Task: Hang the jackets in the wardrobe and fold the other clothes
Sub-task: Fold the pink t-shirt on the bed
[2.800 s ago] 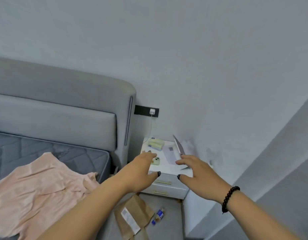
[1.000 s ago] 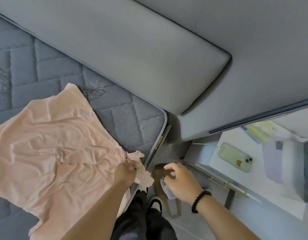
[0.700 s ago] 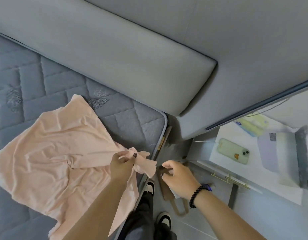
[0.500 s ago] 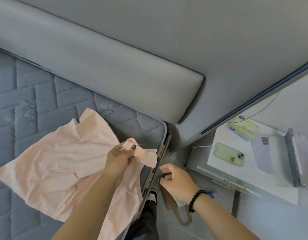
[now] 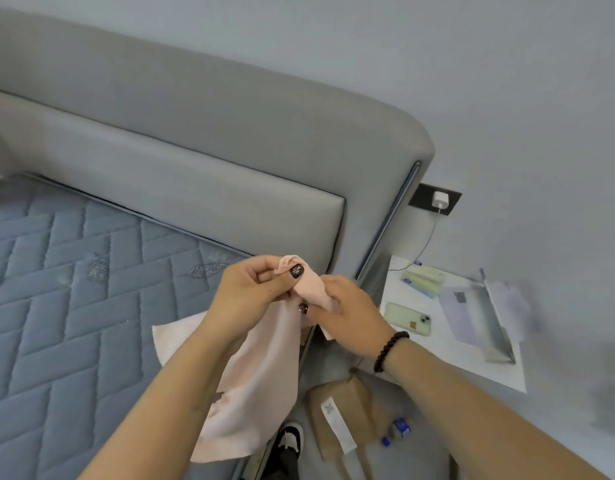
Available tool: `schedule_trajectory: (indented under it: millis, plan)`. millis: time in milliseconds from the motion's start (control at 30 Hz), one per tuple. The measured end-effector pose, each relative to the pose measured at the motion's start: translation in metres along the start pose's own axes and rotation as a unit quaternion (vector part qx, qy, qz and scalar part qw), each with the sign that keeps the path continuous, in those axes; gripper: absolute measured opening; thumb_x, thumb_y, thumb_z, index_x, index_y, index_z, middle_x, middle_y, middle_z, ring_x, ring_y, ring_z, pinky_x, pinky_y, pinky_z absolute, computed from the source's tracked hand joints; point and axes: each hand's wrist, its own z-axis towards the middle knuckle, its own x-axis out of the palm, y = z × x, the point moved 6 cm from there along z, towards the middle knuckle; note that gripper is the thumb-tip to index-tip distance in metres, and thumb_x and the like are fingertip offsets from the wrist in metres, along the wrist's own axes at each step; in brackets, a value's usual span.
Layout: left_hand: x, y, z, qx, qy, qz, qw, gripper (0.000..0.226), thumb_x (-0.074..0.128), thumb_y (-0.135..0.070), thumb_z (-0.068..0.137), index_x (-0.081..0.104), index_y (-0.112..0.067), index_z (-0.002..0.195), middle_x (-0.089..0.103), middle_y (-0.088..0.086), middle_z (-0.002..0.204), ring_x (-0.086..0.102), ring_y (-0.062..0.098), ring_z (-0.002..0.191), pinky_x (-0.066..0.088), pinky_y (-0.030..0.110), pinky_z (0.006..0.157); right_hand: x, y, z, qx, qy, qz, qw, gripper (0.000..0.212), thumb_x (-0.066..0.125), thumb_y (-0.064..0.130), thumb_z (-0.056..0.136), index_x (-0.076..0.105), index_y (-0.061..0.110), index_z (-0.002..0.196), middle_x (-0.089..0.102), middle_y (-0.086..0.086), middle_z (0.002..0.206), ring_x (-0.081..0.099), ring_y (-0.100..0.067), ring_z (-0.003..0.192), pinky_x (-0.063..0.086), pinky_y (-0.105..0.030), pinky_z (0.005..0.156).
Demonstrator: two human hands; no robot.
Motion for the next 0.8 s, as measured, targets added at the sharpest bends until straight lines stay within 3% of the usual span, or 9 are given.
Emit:
schedule_trajectory:
  millis: [100, 300, 433, 500, 567, 633, 700, 767, 800]
  plan:
    - [0.018, -0.037, -0.03, 0.041, -0.007, -0.038, 0.998, 0.007, 0.066, -0.008, 0.088, 0.072, -0.008, 0.092, 0.073, 0.004, 0.079, 0.063, 0.011, 0.073, 0.054, 0.018, 0.069, -0.038, 0.029, -0.039, 0.001, -0.039, -0.022, 0.999, 0.033, 0.051, 0.013, 0.09, 0.041, 0.013, 0.059, 0.045, -0.002, 0.059, 0.041, -0.016, 0.057, 0.033, -0.026, 0.054]
    - [0.061, -0.075, -0.076, 0.056, 0.01, -0.158, 0.986, 0.022, 0.058, 0.0, 0.093, 0.058, -0.011, 0.112, 0.073, 0.005, 0.095, 0.068, 0.02, 0.091, 0.057, 0.029, 0.083, -0.119, 0.098, -0.095, -0.005, -0.129, -0.059, 0.99, 0.039, 0.052, 0.015, 0.091, 0.039, 0.016, 0.054, 0.043, 0.002, 0.055, 0.039, -0.012, 0.053, 0.027, -0.02, 0.046]
    - [0.101, -0.079, -0.113, 0.089, 0.042, -0.126, 0.987, 0.048, 0.061, 0.006, 0.088, 0.045, -0.021, 0.124, 0.066, 0.006, 0.118, 0.069, 0.012, 0.096, 0.056, 0.029, 0.082, -0.163, 0.121, -0.122, 0.034, -0.201, 0.03, 0.978, 0.026, 0.055, 0.017, 0.088, 0.049, 0.009, 0.064, 0.043, -0.011, 0.064, 0.04, -0.02, 0.062, 0.028, -0.03, 0.058]
    - [0.12, -0.075, -0.133, 0.125, 0.074, -0.106, 0.984, 0.053, 0.068, -0.005, 0.077, 0.046, -0.021, 0.123, 0.062, 0.005, 0.117, 0.067, 0.007, 0.093, 0.054, 0.021, 0.078, -0.182, 0.122, -0.133, 0.054, -0.252, 0.111, 0.96, 0.024, 0.056, 0.017, 0.088, 0.048, 0.01, 0.066, 0.04, -0.01, 0.065, 0.037, -0.02, 0.064, 0.028, -0.031, 0.059]
    - [0.139, -0.068, -0.149, 0.153, 0.14, -0.072, 0.976, 0.069, 0.073, -0.03, 0.067, 0.044, -0.019, 0.129, 0.058, 0.003, 0.123, 0.061, 0.007, 0.107, 0.05, 0.022, 0.088, -0.199, 0.12, -0.146, 0.07, -0.296, 0.184, 0.935, 0.03, 0.056, 0.015, 0.087, 0.042, 0.013, 0.06, 0.036, -0.006, 0.058, 0.035, -0.019, 0.06, 0.027, -0.028, 0.051]
    - [0.155, -0.063, -0.158, 0.182, 0.216, 0.022, 0.959, 0.081, 0.076, -0.05, 0.064, 0.04, -0.028, 0.134, 0.056, -0.015, 0.127, 0.055, 0.001, 0.116, 0.046, 0.017, 0.092, -0.216, 0.117, -0.157, 0.083, -0.335, 0.228, 0.91, 0.028, 0.055, 0.015, 0.086, 0.041, 0.014, 0.061, 0.032, -0.003, 0.056, 0.032, -0.02, 0.059, 0.022, -0.029, 0.05]
    - [0.164, -0.057, -0.154, 0.202, 0.223, 0.122, 0.946, 0.062, 0.077, -0.041, 0.07, 0.045, -0.042, 0.122, 0.057, -0.03, 0.115, 0.056, -0.008, 0.107, 0.045, 0.008, 0.083, -0.232, 0.114, -0.169, 0.095, -0.37, 0.252, 0.889, 0.022, 0.053, 0.015, 0.086, 0.046, 0.012, 0.065, 0.033, -0.002, 0.052, 0.031, -0.02, 0.053, 0.022, -0.031, 0.05]
    - [0.165, -0.056, -0.143, 0.208, 0.17, 0.156, 0.951, 0.026, 0.07, -0.019, 0.082, 0.057, -0.041, 0.087, 0.064, -0.021, 0.086, 0.058, -0.005, 0.077, 0.046, 0.014, 0.067, -0.247, 0.107, -0.184, 0.106, -0.405, 0.278, 0.864, 0.018, 0.052, 0.015, 0.086, 0.05, 0.01, 0.069, 0.037, -0.001, 0.048, 0.034, -0.019, 0.046, 0.025, -0.03, 0.047]
    - [0.162, -0.054, -0.136, 0.203, 0.146, 0.16, 0.955, 0.03, 0.065, -0.011, 0.087, 0.056, -0.034, 0.071, 0.059, -0.016, 0.07, 0.052, -0.002, 0.063, 0.042, 0.016, 0.06, -0.254, 0.102, -0.192, 0.109, -0.422, 0.295, 0.85, 0.017, 0.052, 0.015, 0.086, 0.051, 0.01, 0.07, 0.038, -0.001, 0.048, 0.034, -0.018, 0.045, 0.026, -0.03, 0.046]
